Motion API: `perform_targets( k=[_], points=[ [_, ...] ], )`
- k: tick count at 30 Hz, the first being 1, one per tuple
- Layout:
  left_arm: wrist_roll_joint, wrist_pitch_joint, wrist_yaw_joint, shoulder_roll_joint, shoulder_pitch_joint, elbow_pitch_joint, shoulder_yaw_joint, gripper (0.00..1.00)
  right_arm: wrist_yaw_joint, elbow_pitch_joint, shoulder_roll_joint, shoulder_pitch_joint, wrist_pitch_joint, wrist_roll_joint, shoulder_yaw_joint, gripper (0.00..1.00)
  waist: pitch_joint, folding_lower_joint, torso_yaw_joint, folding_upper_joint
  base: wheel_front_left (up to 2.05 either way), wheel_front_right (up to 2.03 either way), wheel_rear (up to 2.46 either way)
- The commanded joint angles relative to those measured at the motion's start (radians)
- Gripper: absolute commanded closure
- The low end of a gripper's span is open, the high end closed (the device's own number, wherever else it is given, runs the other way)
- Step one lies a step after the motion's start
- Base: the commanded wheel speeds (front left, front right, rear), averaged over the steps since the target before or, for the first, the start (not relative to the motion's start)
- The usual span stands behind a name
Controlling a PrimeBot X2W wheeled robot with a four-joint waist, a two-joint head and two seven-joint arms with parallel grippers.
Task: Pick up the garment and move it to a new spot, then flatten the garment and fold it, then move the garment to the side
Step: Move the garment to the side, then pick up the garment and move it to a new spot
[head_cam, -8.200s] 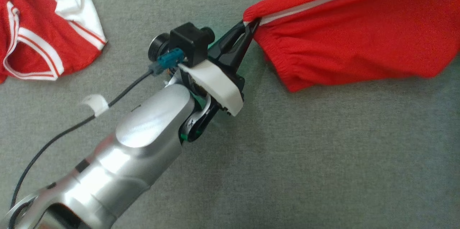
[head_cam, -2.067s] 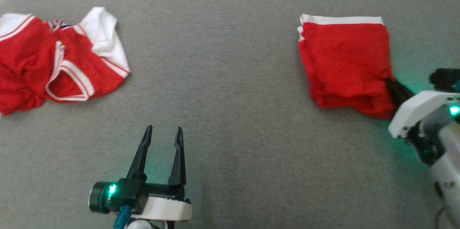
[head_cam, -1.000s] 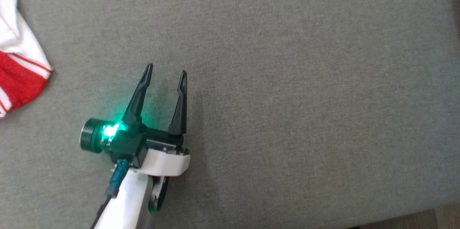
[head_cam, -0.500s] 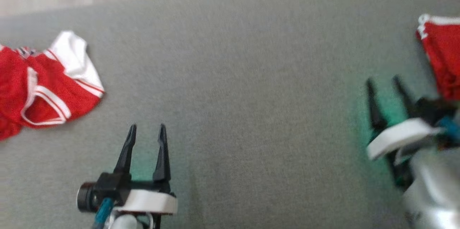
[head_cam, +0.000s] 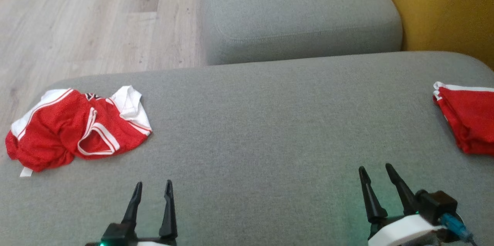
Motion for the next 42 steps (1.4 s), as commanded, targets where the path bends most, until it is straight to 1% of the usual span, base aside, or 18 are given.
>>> perform_targets(
  k=[1, 9, 22, 28, 33, 34, 42],
  points=[
    [0.005, -0.005, -0.001, -0.002, -0.033, -0.026, 0.042, 0.0, -0.001, -0.036, -0.002, -0.026, -0.014, -0.009, 0.016, 0.0, -0.016, 0.0005, 0.013, -0.0001, 0.0, 0.0, 0.0],
    [0.022, -0.005, 0.012, -0.002, -0.013, -0.034, 0.057, 0.0, -0.001, -0.071, 0.016, 0.005, -0.014, -0.045, 0.003, 0.0, -0.031, 0.0005, 0.023, -0.0001, 0.0, 0.0, 0.0],
    [0.048, -0.005, 0.008, -0.002, -0.012, -0.045, 0.063, 0.0, -0.001, -0.083, 0.034, 0.005, -0.014, -0.063, -0.048, 0.0, -0.02, 0.0005, 0.023, -0.0001, 0.0, 0.0, 0.0],
    [0.055, -0.005, 0.014, -0.002, -0.022, -0.053, 0.069, 0.0, -0.001, -0.086, 0.039, 0.004, -0.014, -0.074, -0.078, 0.0, -0.004, 0.0005, 0.045, -0.0001, 0.0, 0.0, 0.0],
    [0.059, -0.005, 0.016, -0.002, -0.034, -0.059, 0.074, 0.0, -0.001, -0.088, 0.042, -0.002, -0.014, -0.084, -0.077, 0.0, 0.023, 0.0005, 0.105, -0.0001, 0.0, 0.0, 0.0],
    [0.059, -0.005, 0.016, -0.002, -0.034, -0.059, 0.074, 0.0, -0.001, -0.088, 0.042, -0.002, -0.014, -0.084, -0.077, 0.0, 0.023, 0.0005, 0.105, -0.0001, 0.0, 0.0, 0.0],
    [0.059, -0.005, 0.018, -0.002, -0.032, -0.06, 0.112, 0.0, -0.001, -0.087, 0.053, -0.033, -0.014, -0.086, -0.048, 0.0, 0.048, 0.0005, 0.267, -0.0001, 0.0, 0.0, 0.0]
  ],
)
